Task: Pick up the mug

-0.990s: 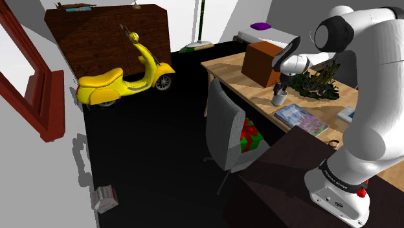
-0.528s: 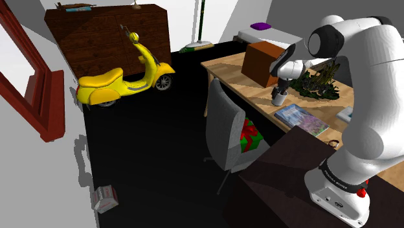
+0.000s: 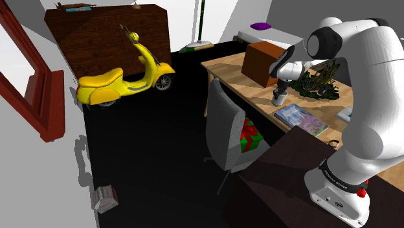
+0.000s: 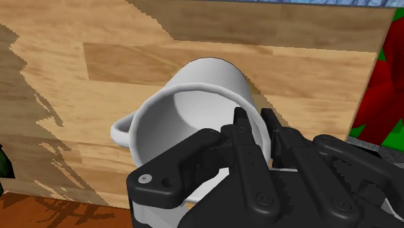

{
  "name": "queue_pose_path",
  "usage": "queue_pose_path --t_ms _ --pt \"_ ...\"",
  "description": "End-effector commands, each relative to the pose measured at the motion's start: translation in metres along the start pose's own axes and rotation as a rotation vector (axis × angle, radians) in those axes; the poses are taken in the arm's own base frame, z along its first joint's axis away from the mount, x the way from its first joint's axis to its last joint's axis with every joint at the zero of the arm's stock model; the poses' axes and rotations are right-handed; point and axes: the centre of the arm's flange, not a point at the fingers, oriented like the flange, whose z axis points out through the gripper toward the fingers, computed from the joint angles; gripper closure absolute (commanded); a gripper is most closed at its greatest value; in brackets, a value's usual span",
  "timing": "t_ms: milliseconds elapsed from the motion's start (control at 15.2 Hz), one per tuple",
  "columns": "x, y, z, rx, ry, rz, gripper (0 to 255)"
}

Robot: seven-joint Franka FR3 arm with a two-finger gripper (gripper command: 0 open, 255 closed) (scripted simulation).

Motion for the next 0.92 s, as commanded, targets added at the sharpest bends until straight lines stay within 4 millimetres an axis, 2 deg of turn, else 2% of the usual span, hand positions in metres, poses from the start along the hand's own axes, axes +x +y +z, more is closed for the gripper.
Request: queue_pose_path --t_ms 0,198,858 --pt "0.0 0.0 0.0 0.0 0.0 0.0 255" --pt "0.0 -0.001 0.0 0.0 0.0 0.0 255" --pt "0.001 0.003 -0.053 0.0 0.0 0.0 255"
